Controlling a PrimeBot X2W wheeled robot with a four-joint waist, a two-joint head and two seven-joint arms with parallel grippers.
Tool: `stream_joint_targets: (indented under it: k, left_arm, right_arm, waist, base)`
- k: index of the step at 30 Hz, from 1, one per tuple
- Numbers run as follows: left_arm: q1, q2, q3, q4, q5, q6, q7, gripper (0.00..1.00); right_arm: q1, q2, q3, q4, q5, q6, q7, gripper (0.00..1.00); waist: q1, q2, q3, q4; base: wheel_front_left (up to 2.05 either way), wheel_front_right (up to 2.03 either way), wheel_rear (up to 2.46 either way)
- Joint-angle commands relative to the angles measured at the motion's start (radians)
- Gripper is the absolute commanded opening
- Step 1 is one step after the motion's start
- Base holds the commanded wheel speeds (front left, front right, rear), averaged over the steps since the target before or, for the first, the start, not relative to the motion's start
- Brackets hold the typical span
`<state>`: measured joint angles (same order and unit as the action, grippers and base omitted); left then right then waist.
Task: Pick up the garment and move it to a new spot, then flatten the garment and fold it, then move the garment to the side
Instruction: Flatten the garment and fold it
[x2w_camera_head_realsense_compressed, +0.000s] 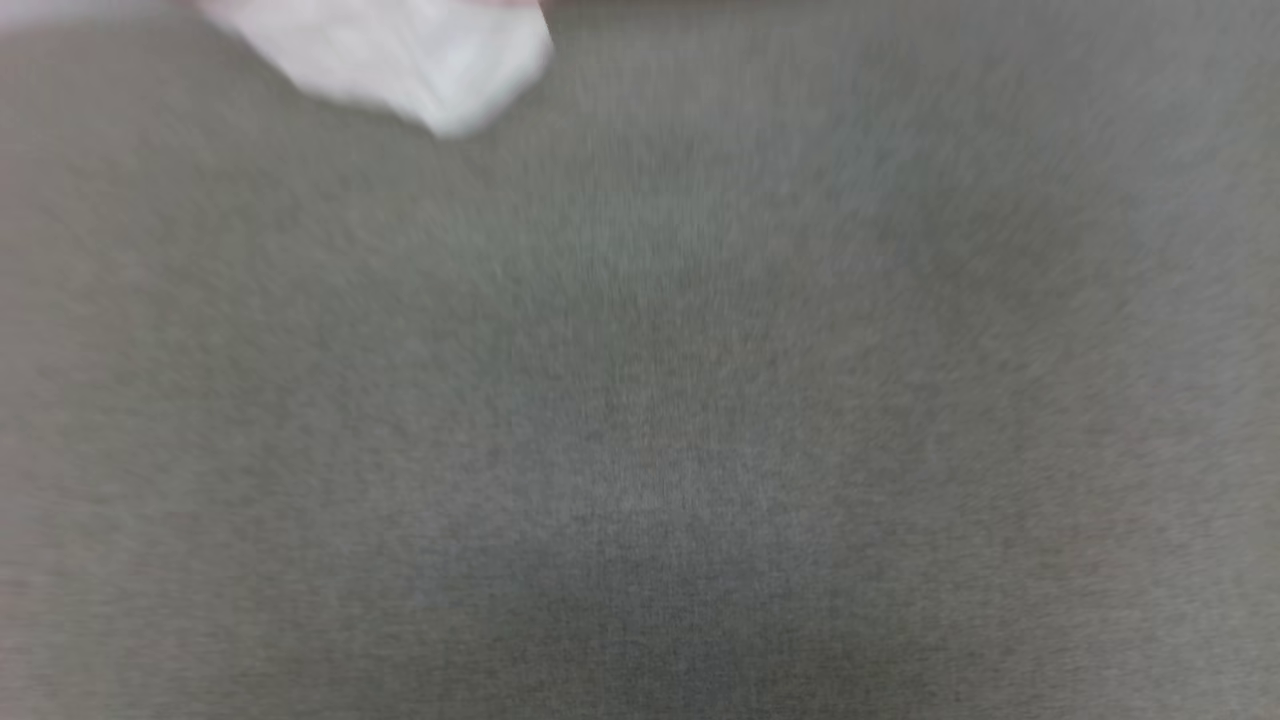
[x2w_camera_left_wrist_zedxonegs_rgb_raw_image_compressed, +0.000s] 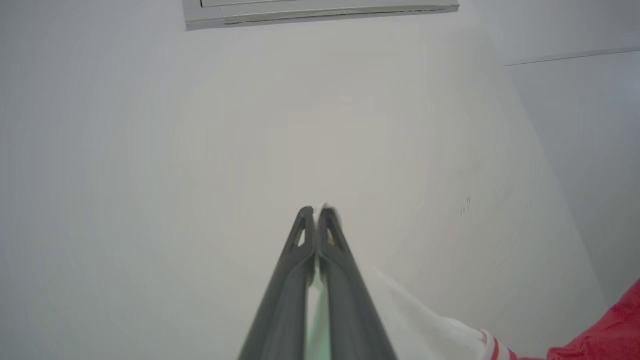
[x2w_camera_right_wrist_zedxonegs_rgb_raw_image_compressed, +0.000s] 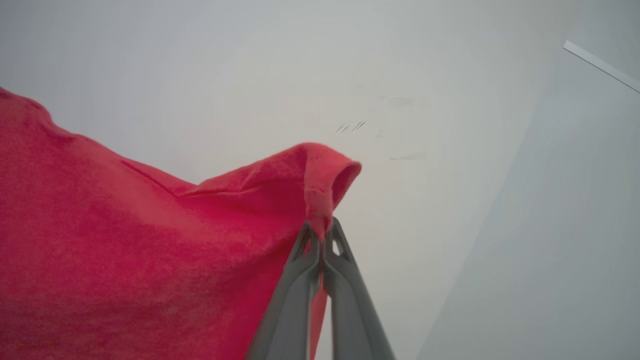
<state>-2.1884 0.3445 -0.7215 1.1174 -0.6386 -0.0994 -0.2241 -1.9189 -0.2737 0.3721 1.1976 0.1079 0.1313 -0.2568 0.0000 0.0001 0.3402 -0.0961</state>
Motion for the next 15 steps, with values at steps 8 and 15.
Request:
stream_joint_targets:
  k: [8, 15]
  left_arm:
    - [-0.144, -0.024, 0.060, -0.108, 0.037, 0.015, -0.041, 0.00]
    - [-0.044, -0.036, 0.175, -0.248, 0.101, 0.026, -0.039, 0.00]
  right_arm:
    - [0.113, 0.067, -0.305, -0.399, -0.320, -0.001, -0.007, 0.00]
    - [0.222, 0.150, -0.470, -0.523, -0.471, -0.001, -0.007, 0.00]
  waist:
    - [0.0000, -0.0001, 0.519, -0.020]
    - [0.0000, -0.0001, 0.610, 0.019]
  base:
    - [0.00, 0.00, 0.00]
    - [0.00, 0.00, 0.00]
